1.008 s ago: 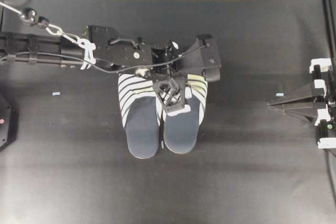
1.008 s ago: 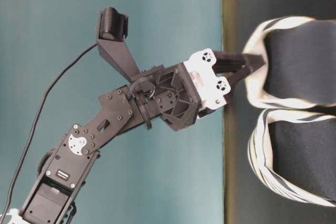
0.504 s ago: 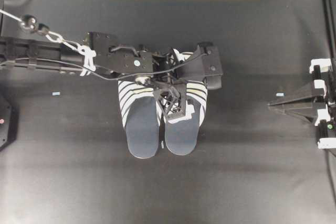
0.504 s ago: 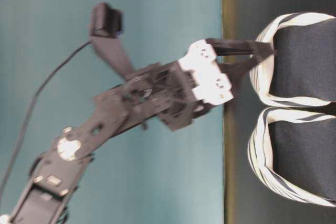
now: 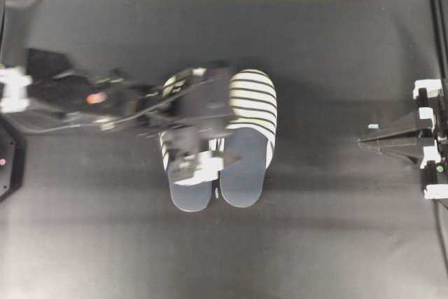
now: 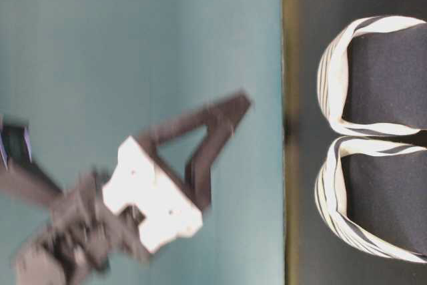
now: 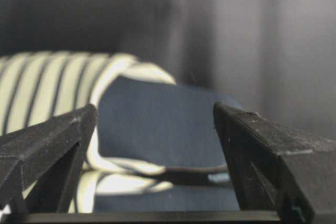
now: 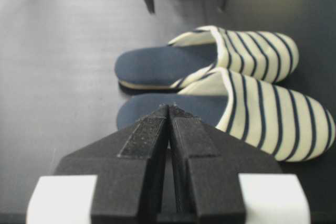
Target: Arrange the slippers with the left arm.
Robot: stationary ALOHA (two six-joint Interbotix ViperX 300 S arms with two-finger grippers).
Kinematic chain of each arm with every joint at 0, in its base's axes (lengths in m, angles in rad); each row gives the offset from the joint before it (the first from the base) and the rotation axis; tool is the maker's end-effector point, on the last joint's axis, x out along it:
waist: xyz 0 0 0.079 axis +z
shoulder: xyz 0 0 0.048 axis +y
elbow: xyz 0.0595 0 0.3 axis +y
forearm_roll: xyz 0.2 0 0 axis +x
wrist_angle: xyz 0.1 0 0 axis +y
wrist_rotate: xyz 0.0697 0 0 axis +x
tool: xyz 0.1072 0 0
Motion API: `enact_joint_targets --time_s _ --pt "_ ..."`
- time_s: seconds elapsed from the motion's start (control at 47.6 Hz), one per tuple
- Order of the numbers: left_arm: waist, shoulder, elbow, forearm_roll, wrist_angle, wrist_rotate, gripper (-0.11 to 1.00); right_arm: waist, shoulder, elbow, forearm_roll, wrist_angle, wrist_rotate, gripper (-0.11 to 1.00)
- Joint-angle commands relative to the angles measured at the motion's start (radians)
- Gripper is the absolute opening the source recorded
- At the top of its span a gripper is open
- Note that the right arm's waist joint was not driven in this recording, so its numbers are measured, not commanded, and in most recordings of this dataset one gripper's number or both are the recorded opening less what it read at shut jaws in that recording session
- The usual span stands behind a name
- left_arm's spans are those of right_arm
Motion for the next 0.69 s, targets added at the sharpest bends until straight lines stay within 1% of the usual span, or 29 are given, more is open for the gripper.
enact_joint_targets --time_s 0.0,0.147,0.42,0.672 --pt "0.0 -0.08 0.078 0.003 -0.055 -0.003 0.87 0.0 0.003 -0.008 0.003 -0.011 0.008 0.0" --pt "-0.017 -0.164 0.193 0.002 -0.144 -0.006 0.87 0.0 0.002 -0.006 0.003 -0.011 0.008 0.0" --pt "-0.037 -0.299 0.345 0.002 -0.331 -0.003 0.87 0.002 0.0 -0.006 0.003 -0.006 0.008 0.0" --pt "-0.043 -0.419 0.451 0.002 -0.377 -0.005 0.87 0.002 0.0 -0.006 0.003 -0.003 0.006 0.0"
